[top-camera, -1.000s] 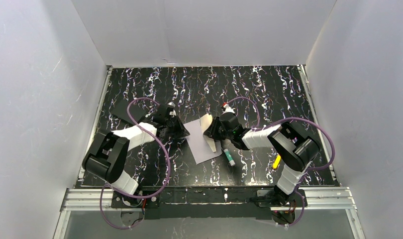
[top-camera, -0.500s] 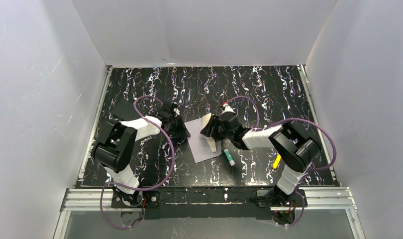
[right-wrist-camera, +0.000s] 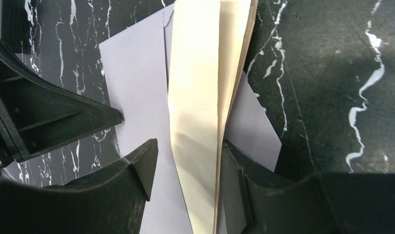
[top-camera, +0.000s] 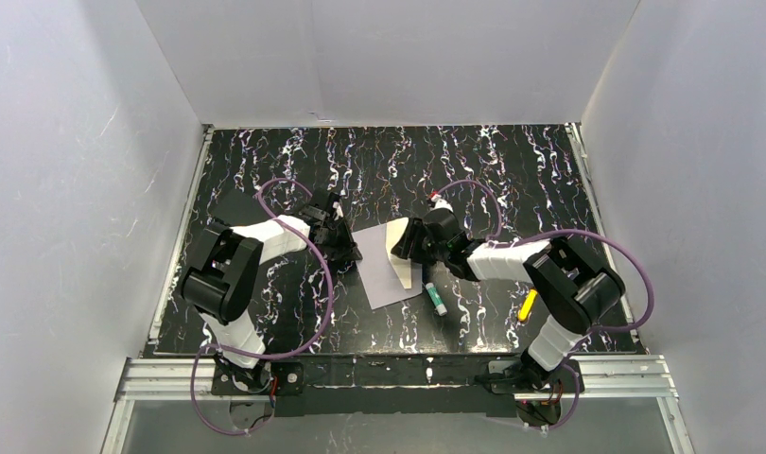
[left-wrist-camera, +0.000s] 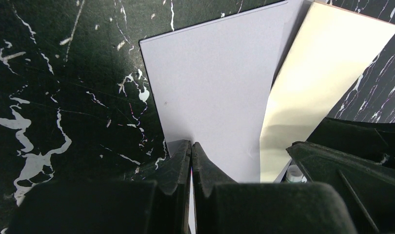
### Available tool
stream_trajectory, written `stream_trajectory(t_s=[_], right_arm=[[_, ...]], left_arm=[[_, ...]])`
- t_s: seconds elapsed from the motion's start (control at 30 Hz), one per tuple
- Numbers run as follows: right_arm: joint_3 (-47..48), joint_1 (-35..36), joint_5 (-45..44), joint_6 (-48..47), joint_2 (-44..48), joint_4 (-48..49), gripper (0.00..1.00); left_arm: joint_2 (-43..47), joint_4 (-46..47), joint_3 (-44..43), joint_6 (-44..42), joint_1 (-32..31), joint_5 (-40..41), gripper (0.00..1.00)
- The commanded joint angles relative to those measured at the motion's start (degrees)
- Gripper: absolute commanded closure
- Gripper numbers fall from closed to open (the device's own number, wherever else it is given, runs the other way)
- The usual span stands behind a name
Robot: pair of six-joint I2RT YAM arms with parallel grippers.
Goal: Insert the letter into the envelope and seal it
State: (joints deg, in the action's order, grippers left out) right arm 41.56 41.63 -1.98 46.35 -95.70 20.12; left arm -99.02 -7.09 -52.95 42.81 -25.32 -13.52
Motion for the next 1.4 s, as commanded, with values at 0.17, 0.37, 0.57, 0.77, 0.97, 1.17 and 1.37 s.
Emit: stream_trajectory(t_s=[0.17,0.37,0.57,0.77,0.97,1.17,1.37], right_arm=[[-3.05,-1.5,-1.83,1.17,5.67,-1.18,0.73],[-1.33,-3.12,5.25,0.61,1.11,-5.65,0.99],[-0.93,-4.32,7.95,-2.55,0.94,-8.36,0.99],[1.99,-7.0,11.95,-8.32,1.18,-12.97,0.99],[6.28,-6.88,17.41,-12.76,-2.75,-15.34,0.99],[5.98,-6.05,15.43,-11.13,-3.11,-15.62,0.99],[5.71,-6.03,11.66,-7.4,-1.96,-21.44,0.99]], left_arm=[[-4.19,-7.09,1.43,-1.92,0.01,4.96,1.0],[-4.62,-6.51,1.34,-0.63,0.01,5.19,1.0],[-4.6,-5.83,2.14,1.03,0.01,6.82,1.0],[-4.81,-5.96,1.74,0.21,0.01,7.36,1.0],[-4.69,-5.41,1.57,0.32,0.0,6.84,1.0],[-4.27,-4.8,2.18,1.37,0.01,6.74,1.0],[-3.51,-4.25,2.84,2.48,0.01,7.89,1.0]])
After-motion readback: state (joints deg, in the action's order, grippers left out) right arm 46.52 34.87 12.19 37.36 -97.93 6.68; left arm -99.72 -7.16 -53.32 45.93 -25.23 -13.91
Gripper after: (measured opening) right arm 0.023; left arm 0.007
